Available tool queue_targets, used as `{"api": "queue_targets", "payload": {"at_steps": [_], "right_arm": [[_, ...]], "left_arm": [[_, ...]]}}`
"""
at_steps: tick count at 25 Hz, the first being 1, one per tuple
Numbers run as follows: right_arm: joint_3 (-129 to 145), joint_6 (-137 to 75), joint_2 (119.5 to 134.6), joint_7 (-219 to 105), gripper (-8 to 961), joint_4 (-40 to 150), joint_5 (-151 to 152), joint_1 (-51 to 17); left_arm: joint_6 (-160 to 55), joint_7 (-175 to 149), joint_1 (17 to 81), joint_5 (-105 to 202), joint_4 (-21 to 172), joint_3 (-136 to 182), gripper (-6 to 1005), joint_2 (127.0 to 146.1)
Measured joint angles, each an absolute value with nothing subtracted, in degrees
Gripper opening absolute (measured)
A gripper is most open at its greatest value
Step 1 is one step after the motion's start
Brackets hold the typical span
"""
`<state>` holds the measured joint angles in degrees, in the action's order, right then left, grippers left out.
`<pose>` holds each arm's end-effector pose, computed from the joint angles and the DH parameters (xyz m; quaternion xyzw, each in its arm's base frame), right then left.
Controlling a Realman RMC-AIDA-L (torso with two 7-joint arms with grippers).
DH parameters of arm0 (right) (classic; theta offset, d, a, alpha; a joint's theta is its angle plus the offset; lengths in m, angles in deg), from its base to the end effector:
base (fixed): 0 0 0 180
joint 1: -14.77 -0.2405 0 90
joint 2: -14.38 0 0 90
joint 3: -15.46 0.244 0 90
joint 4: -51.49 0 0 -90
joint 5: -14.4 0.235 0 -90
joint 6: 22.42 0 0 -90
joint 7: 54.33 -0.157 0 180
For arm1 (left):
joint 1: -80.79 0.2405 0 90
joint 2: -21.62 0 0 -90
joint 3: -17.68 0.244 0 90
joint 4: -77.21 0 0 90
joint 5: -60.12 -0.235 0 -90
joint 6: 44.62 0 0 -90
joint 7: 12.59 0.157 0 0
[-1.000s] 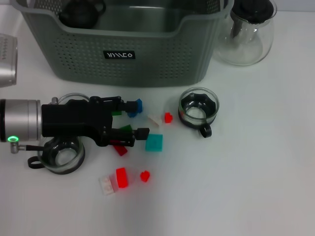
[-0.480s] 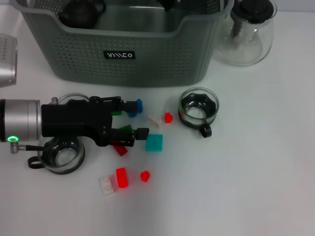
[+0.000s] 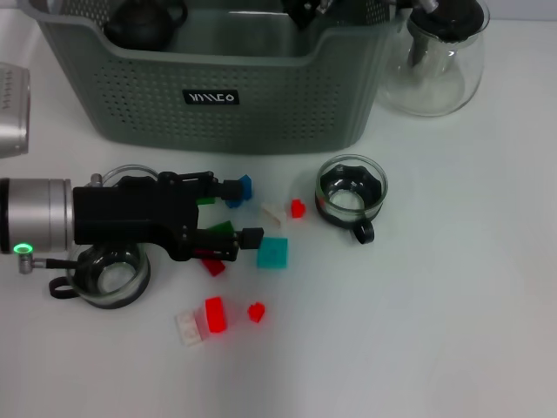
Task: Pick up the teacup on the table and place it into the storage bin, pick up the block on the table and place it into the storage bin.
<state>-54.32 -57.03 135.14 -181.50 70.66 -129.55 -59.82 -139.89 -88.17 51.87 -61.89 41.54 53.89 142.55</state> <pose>0.0713 0.5089 -0.0994 -0.9369 0.1367 -0.0596 0.3163 -0.2718 0.3137 -0.0266 -0.9462 -0.2133 -0.2345 0.0649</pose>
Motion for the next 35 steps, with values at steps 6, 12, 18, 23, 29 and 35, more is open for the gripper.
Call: {"api": "queue_targets", "payload": {"at_steps": [6, 12, 18, 23, 29, 35], "right_arm": [[-54.3, -57.1, 135.14, -181.9, 56, 70.8, -129.6, -59.5], [-54.3, -57.2, 135.14, -181.8, 57, 71.0, -129.6, -59.2], [-55.0, -58.0, 135.14, -181.8, 93, 71.4, -129.6, -59.2], [-55.2, -58.7, 135.14, -181.9, 288, 72.5, -129.6, -58.9], [-55.2, -60.4, 135.14, -182.2, 456, 74.8, -129.6, -58.6], [-55.2, -63.9, 134.92, -183.4, 584, 84.4, -129.5, -55.7]], "left_arm": [[-139.9, -88.2, 51.9, -61.9, 41.6, 53.9, 841, 142.65], [-139.9, -88.2, 52.1, -61.9, 41.6, 53.9, 841, 142.78], [-139.8, -88.2, 52.2, -61.9, 41.6, 53.9, 841, 142.88], [-139.8, -88.2, 52.2, -61.9, 41.5, 53.9, 842, 142.91], [-139.8, -88.2, 52.2, -61.9, 41.4, 53.9, 842, 142.87], [-139.9, -88.1, 52.2, -62.4, 41.3, 53.9, 842, 142.75]]}}
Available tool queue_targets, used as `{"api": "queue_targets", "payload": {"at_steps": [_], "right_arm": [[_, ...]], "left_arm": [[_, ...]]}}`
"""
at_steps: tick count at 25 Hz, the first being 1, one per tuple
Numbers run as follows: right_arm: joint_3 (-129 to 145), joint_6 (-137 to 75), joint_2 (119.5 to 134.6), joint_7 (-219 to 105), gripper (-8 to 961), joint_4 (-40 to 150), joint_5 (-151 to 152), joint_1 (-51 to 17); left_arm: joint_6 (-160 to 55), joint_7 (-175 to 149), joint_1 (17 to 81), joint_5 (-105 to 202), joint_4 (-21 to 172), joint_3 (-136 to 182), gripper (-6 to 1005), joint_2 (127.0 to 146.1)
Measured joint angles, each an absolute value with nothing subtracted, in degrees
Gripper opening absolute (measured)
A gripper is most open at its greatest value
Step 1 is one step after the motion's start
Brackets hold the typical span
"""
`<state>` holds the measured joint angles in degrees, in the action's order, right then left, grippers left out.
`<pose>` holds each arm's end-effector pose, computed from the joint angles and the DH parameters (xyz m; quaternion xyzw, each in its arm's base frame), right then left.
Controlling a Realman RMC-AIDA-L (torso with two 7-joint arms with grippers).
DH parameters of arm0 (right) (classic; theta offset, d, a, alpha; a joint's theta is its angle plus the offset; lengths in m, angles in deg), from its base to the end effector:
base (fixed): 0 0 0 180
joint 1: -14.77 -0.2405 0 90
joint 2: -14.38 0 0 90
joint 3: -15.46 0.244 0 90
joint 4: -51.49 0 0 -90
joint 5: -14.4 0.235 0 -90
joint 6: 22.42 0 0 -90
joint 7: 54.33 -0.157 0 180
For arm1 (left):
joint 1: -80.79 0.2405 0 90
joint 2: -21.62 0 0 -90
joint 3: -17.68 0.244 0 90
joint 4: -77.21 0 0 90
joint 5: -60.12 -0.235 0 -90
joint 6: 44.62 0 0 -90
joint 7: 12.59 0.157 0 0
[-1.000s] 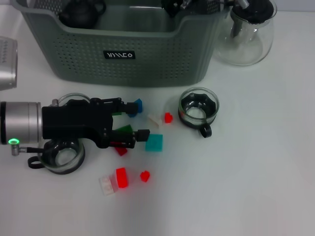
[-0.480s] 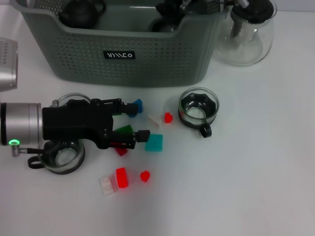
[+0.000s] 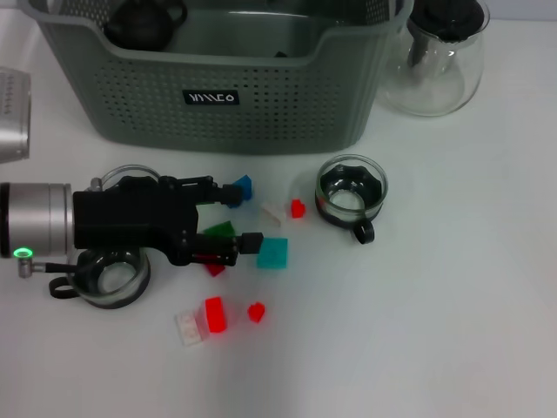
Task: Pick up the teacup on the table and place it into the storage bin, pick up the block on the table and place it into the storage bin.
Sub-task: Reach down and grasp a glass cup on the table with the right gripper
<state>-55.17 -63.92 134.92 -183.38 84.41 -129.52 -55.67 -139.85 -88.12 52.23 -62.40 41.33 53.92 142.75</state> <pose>0.0391 0.5119 -0.0723 -0.9403 0.1188 -0.0215 0.3182 -0.2738 0.3113 -0.0280 -0.9467 -0.2154 -0.2308 0.0638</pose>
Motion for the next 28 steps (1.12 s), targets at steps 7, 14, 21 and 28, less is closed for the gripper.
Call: {"api": "queue_targets", "payload": {"at_steps": [7, 14, 21, 28], "right_arm": [[-55.6, -69.7, 134.75, -186.3, 655, 105.7, -124.9, -47.6], [-54.4, -80.3, 134.42, -181.7, 654, 123.3, -110.8, -37.4], [-48.1, -100.2, 132.62, -170.5, 653, 128.9, -95.6, -30.2], [-38.5, -119.7, 131.77, -158.7, 651, 127.5, -91.4, -24.8]], "left_arm": [[-140.0, -88.1, 52.2, -62.1, 41.3, 53.9, 841, 142.64], [-139.7, -88.1, 52.0, -62.0, 41.3, 53.9, 841, 142.51], [-139.8, -88.1, 51.9, -62.4, 41.3, 53.9, 842, 142.47], [-139.5, -88.1, 52.1, -62.4, 41.3, 53.9, 842, 142.47]]}}
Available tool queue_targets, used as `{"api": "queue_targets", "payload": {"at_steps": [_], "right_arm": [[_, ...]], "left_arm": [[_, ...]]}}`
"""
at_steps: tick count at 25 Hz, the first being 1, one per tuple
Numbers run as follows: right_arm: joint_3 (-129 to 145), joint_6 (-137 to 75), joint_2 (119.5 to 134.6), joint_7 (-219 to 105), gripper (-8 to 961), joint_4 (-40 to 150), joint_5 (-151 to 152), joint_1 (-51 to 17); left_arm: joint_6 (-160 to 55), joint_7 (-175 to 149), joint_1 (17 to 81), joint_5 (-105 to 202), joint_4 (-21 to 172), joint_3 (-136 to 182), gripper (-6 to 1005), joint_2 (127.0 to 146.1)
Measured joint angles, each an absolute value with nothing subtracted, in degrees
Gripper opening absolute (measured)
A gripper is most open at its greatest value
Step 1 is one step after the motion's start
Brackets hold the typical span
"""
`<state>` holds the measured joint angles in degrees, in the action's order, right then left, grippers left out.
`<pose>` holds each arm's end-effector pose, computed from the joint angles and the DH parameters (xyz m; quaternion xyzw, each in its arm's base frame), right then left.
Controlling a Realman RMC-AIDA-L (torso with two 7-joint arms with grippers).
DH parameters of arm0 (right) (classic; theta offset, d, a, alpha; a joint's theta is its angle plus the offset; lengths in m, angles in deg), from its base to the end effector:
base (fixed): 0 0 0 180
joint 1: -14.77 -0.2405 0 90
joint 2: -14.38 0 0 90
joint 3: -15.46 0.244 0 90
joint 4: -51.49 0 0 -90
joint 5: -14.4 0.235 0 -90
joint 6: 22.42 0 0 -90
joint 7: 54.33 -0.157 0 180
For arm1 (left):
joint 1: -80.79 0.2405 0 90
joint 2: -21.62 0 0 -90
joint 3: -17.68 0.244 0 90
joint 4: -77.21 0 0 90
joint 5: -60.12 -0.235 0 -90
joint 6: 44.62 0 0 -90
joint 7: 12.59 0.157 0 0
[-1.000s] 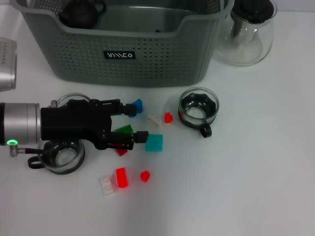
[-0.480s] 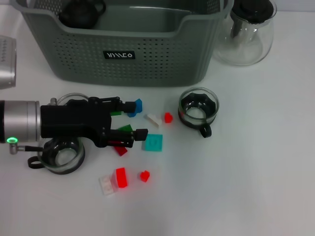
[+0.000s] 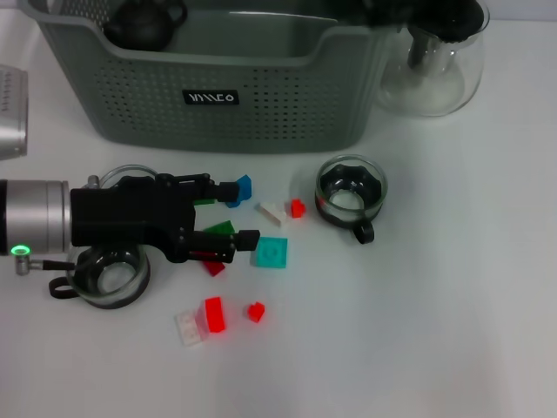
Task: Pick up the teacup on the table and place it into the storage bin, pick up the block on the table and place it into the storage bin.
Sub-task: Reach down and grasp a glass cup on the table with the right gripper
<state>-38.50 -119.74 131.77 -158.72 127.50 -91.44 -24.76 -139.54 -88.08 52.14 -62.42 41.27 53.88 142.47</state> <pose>0.0712 0.3810 0.0814 -0.9722 0.0003 0.2132 0.0964 -0.2751 0.3132 -0.0259 -0.9474 -0.2143 -0.2277 0.0681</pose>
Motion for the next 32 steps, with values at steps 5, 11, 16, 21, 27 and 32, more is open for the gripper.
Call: {"api": "queue_targets", "payload": {"at_steps": [5, 11, 16, 21, 27, 32], "right_arm": [[-35.8, -128.3, 131.16, -156.7, 651, 127.2, -92.0, -21.7], [-34.8, -134.6, 130.21, -159.1, 647, 126.4, -96.6, -20.8], [-35.4, -135.8, 129.83, -160.9, 644, 124.0, -101.7, -21.0], [-38.9, -135.6, 130.35, -163.4, 644, 122.3, -108.5, -22.6], [-39.2, -134.0, 132.69, -164.1, 643, 118.8, -117.0, -26.8], [-42.2, -127.7, 134.64, -164.6, 643, 117.3, -122.5, -29.3]], "left_arm": [[-139.5, -88.1, 52.7, -63.1, 41.3, 53.9, 841, 142.53], [-139.5, -88.1, 52.9, -63.2, 41.3, 53.9, 841, 142.63], [-139.4, -88.1, 53.0, -63.2, 41.3, 53.9, 841, 142.65], [-139.5, -88.0, 53.0, -63.5, 41.2, 54.0, 841, 142.52], [-139.4, -87.5, 53.0, -64.6, 41.0, 54.2, 842, 142.47], [-139.4, -87.5, 53.0, -65.7, 40.6, 54.4, 842, 142.47]]}}
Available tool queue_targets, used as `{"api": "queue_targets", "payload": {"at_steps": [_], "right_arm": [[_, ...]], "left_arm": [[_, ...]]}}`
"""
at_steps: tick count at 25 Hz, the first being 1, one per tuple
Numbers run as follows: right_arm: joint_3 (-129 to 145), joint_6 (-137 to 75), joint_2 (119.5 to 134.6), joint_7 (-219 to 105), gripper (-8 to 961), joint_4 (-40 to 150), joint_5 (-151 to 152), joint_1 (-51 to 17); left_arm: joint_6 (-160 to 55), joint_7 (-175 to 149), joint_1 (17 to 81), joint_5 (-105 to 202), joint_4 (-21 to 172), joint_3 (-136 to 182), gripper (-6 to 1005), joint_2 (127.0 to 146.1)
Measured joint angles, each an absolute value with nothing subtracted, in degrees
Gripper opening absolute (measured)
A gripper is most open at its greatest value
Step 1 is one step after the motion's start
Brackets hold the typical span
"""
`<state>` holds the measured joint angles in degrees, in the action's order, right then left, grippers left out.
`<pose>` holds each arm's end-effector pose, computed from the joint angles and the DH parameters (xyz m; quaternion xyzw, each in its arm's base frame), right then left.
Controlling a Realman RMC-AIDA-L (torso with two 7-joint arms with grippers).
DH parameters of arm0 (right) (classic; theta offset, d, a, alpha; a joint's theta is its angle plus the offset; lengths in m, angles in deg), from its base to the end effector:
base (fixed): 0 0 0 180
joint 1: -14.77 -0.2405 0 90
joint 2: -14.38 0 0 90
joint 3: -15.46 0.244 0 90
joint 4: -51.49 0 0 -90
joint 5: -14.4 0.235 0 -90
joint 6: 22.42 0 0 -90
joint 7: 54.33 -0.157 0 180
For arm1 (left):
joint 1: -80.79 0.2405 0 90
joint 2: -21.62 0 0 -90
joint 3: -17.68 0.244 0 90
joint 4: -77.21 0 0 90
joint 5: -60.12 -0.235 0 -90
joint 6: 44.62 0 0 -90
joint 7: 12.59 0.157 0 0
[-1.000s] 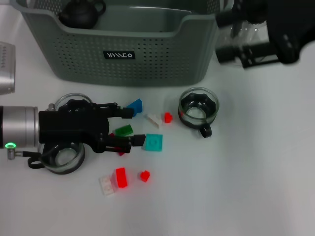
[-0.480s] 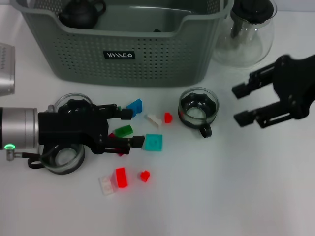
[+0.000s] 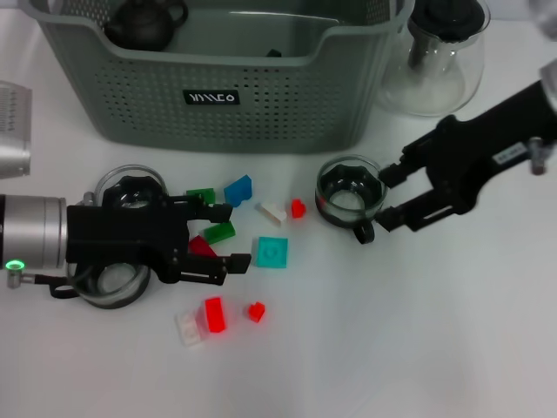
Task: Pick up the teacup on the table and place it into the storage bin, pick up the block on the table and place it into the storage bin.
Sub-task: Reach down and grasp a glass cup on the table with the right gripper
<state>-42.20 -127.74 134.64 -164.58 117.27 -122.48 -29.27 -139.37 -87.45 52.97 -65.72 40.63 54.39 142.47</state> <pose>0.1416 0.3681 0.0118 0.9897 -0.1336 0.0489 0.0147 -0.2852 0.3052 -0.0287 -0.9550 -0.2136 -0.1972 0.0589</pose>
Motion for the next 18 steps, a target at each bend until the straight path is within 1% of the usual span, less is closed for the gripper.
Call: {"api": "queue_targets", "payload": {"at_steps": [8, 13, 18], "right_arm": [[-54.6, -117.1, 134.49, -168.2, 642, 113.0, -123.3, -32.1], [-59.9, -113.3, 134.64, -171.0, 636, 110.2, -125.1, -34.1], [-64.4, -109.6, 134.68, -173.7, 631, 108.6, -126.2, -34.6]], "left_arm": [[-139.8, -85.8, 53.0, -66.1, 40.9, 54.6, 841, 142.53], [-139.9, -85.3, 53.0, -66.1, 41.0, 55.2, 841, 142.69], [-139.9, -85.3, 53.2, -66.2, 41.1, 55.2, 842, 142.72]]}}
